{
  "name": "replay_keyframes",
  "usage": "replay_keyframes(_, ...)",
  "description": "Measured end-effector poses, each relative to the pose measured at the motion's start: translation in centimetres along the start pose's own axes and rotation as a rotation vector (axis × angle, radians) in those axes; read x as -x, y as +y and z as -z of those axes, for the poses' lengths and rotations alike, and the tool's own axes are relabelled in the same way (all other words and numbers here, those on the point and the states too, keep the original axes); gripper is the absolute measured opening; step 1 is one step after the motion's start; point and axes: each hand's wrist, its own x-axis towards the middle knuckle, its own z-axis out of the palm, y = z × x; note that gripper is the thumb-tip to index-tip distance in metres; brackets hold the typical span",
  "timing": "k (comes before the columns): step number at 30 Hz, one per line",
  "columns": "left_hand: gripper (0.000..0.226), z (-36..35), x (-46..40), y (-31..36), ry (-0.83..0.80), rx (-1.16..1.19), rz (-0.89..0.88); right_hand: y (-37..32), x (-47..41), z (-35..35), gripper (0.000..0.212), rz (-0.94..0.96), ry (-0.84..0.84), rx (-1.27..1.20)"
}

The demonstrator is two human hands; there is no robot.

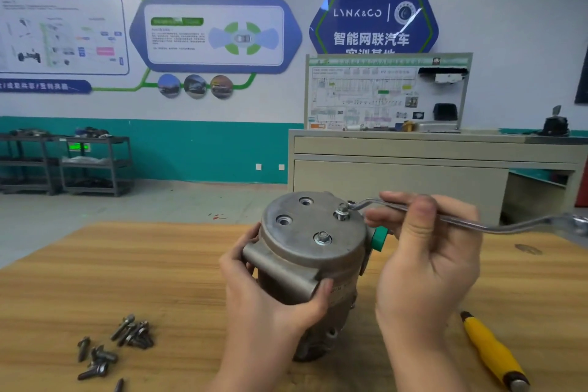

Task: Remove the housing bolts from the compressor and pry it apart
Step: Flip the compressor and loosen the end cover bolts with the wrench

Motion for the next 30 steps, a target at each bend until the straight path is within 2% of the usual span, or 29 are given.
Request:
replay_keyframes(6, 0.091, 0.3, -0.1, 0.1, -0.028, 0.003, 0.0, -0.3, 0.3, 0.0, 0.013, 0.119, -0.019, 0.048)
replay_keyframes(13, 0.09, 0.2, -0.1, 0.3, -0.018, -0.037, -0.01, -0.3, 0.3, -0.3, 0.013, 0.088, -0.067, 0.069)
replay_keyframes(16, 0.091, 0.2, -0.1, 0.3, -0.015, -0.03, -0.006, -0.3, 0.6, -0.2, 0.018, 0.166, -0.186, 0.149)
replay_keyframes(20, 0.1, 0.2, -0.2, 0.6, -0.091, -0.027, -0.042, -0.1, 1.6, -0.7, 0.018, 0.276, -0.351, 0.277)
replay_keyframes(23, 0.095, 0.3, -0.1, 0.7, -0.059, -0.033, -0.058, 0.1, 1.8, -0.7, 0.019, 0.316, -0.364, 0.304)
replay_keyframes(25, 0.097, 0.4, -0.1, 0.3, -0.058, -0.004, -0.003, 0.4, 1.7, -0.2, 0.02, 0.347, -0.314, 0.323)
replay_keyframes(27, 0.091, 0.9, -0.5, 0.1, -0.069, -0.003, 0.029, 0.4, 1.4, 0.1, 0.024, 0.196, -0.131, 0.198)
replay_keyframes(29, 0.086, 1.5, -0.9, 0.0, -0.113, 0.023, 0.06, 0.5, 0.2, 0.2, 0.019, -0.181, 0.135, -0.035)
replay_keyframes(30, 0.084, 1.8, -1.1, -0.1, -0.141, 0.038, 0.078, 0.9, -0.7, 0.4, 0.019, -0.391, 0.21, -0.125)
